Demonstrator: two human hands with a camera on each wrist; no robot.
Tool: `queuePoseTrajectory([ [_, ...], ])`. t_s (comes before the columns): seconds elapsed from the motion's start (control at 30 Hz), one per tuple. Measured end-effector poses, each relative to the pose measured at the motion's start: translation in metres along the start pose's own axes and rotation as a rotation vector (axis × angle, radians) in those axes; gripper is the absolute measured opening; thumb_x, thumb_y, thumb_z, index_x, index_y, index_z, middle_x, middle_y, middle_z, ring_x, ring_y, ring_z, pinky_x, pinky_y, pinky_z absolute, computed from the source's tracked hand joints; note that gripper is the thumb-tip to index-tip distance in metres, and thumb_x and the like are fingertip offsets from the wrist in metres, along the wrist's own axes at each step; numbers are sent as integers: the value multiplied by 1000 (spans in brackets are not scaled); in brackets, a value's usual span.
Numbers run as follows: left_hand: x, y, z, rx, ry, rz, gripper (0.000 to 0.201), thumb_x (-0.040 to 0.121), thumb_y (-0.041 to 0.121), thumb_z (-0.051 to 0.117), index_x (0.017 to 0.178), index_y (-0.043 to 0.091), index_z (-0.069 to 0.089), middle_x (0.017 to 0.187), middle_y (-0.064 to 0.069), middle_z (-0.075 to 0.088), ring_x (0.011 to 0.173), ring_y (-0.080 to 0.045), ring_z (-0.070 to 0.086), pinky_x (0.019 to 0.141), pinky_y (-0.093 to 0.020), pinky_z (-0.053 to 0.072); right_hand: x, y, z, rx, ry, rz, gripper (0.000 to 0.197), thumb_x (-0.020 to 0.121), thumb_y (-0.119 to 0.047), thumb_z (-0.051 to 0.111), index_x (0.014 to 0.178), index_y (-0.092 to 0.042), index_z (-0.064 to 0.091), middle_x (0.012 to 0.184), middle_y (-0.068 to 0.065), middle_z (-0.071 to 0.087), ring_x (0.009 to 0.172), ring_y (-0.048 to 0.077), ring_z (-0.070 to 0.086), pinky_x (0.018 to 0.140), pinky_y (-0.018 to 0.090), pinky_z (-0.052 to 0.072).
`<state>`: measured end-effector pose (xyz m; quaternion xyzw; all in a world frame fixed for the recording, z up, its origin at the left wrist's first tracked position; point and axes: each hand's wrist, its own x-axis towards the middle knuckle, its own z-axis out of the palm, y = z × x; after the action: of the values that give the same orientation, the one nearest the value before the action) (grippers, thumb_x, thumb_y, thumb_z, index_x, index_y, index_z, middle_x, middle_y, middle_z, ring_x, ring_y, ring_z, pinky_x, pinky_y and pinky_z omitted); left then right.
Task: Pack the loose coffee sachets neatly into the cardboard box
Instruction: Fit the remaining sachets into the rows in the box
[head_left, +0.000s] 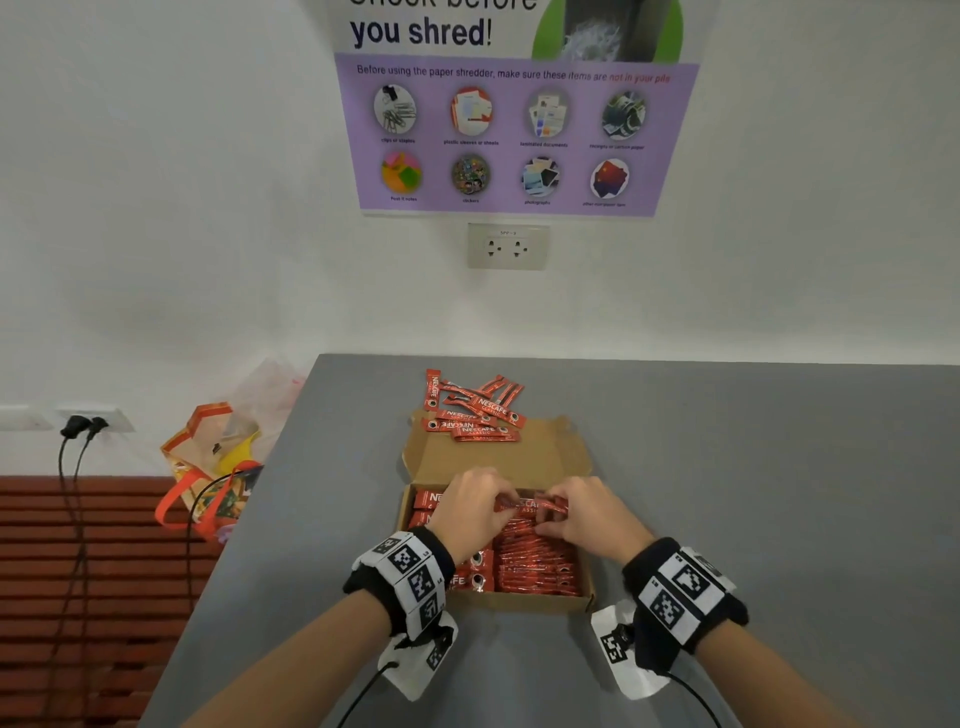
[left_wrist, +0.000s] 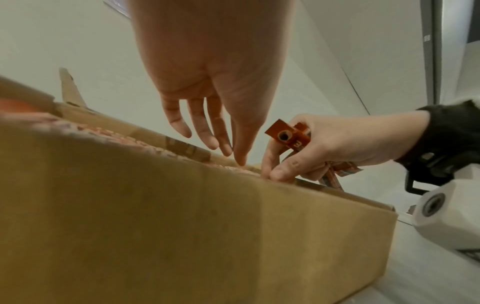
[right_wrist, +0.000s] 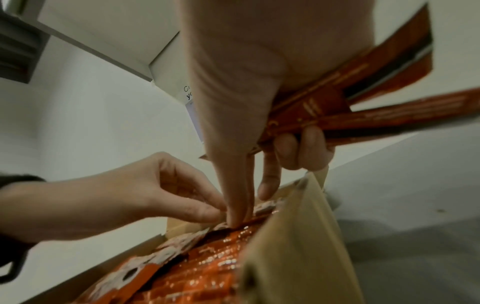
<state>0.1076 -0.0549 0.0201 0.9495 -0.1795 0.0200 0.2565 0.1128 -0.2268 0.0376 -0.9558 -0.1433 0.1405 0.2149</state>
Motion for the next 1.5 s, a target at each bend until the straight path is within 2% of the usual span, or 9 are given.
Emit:
queuePoseTrajectory([
  [0.2, -8, 2, -2, 12, -53, 23, 16, 89, 19, 61, 99, 14, 72, 102, -1, 67, 92, -12, 59, 87, -27, 47, 0, 0, 4, -34, -11, 15, 6, 83, -25, 69, 85, -19, 68, 90, 0, 68, 83, 15, 64, 79, 31, 53],
  [0.3, -6, 2, -9, -106, 46, -29, 19, 92, 13, 55, 104, 11, 69, 100, 1, 65, 81, -5, 54, 78, -12, 45, 4, 2, 1, 76, 128, 9, 11, 85, -16, 63, 95, -11, 63, 90, 2, 65, 80, 17, 61, 77, 34, 53],
  [0.4, -5, 4, -18, -322, 144, -71, 21, 92, 14, 54, 109, 11, 66, 101, 1, 67, 81, -3, 59, 73, -6, 46, 8, -9, -4, 262, 158, -38, 50, 82, -8, 64, 126, -13, 41, 100, 1, 60, 79, 10, 57, 68, 16, 46],
  [0.57, -8, 12, -23, -660, 11, -68, 11, 91, 17, 57, 97, 10, 64, 95, -9, 69, 84, -20, 67, 78, -33, 57, 16, -39, 0, 414, 63, -153, 111, 79, -9, 71, 147, -19, -16, 106, 4, 63, 87, 11, 63, 79, 17, 48],
  [0.73, -12, 1, -27, -644, -34, -94, 7, 88, 13, 59, 87, 7, 63, 86, -13, 67, 78, -29, 63, 76, -43, 52, 19, -51, -1, 391, 30, -194, 118, 79, -9, 72, 144, -24, -26, 91, 3, 64, 79, 12, 63, 78, 26, 51],
  [1.03, -9, 0, -39, -608, -61, -58, 16, 84, 5, 65, 78, 20, 64, 76, 0, 66, 71, -11, 62, 71, -24, 54, 20, -50, -5, 354, -9, -228, 116, 73, 4, 71, 148, -29, -11, 73, -6, 54, 60, 2, 53, 53, 14, 40],
  [1.23, -9, -6, -37, -634, 61, -106, 4, 84, 11, 66, 85, 14, 67, 79, -3, 70, 59, -5, 62, 62, -17, 53, 15, -30, -9, 373, 18, -234, 81, 77, -33, 74, 143, -27, 28, 126, -7, 54, 110, 5, 52, 95, 19, 42],
  [1.4, -8, -13, -39, -670, 227, -172, 8, 87, 10, 62, 83, 16, 63, 78, -1, 70, 55, -7, 62, 60, -20, 52, 7, -20, -9, 421, 102, -234, 15, 91, -34, 54, 104, -29, 60, 72, -16, 58, 57, -3, 49, 55, 11, 36],
  [1.5, -9, -16, -42, -734, 216, -184, 5, 88, 9, 61, 86, 14, 62, 80, -3, 72, 58, -12, 64, 64, -25, 56, 3, -16, -10, 488, 159, -234, 17, 96, -25, 50, 84, -35, 56, 54, -16, 56, 47, -4, 49, 50, 12, 34],
])
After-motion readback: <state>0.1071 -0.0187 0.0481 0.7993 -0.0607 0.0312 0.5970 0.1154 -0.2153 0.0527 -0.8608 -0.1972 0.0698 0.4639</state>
